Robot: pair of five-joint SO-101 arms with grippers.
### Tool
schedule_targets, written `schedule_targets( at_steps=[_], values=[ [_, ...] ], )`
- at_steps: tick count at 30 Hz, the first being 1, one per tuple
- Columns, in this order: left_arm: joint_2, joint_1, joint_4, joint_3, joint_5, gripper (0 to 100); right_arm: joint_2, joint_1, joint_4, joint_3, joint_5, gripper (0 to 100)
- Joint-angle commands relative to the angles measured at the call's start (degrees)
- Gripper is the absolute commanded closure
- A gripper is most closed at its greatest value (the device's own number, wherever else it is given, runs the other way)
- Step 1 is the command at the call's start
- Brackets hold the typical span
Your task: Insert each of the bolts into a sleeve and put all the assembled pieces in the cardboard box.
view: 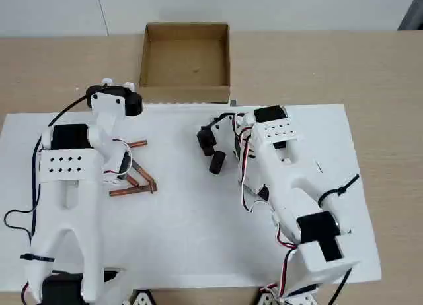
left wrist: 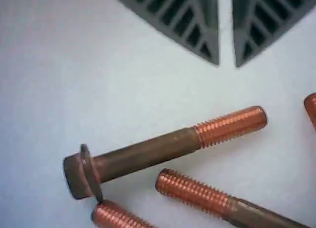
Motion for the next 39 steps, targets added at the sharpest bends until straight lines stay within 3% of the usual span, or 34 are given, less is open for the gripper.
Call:
schedule_targets(
  at_steps=[1,11,17,20,25,35,39],
  values=[
    [-0.26,-0.18,-0.88,-2.15,-0.26,99,0.48,0.75,-1.71,-0.79,-0.44,84.0],
    [-0.26,-0.18,-1.05,-2.15,-0.35,99,7.43,3.21,-4.26,-0.79,-0.35,84.5],
    [-0.26,-0.18,-1.05,-2.15,-0.35,99,10.33,3.03,-4.26,-0.88,-0.35,97.9],
    [-0.26,-0.18,-0.88,-2.07,-0.35,99,9.36,3.12,-4.18,-1.14,-0.7,98.5],
    [-0.26,-0.18,-0.44,-2.07,-0.26,99,1.36,2.86,-2.59,-1.23,-1.05,98.6],
    [-0.26,-0.09,2.02,-1.1,-0.35,99,-21.32,3.38,8.31,-1.23,-8.88,99.0],
    [-0.18,-0.18,2.55,-1.98,-0.35,99,-28.26,7.34,8.57,-0.53,-10.73,99.6]
  ],
)
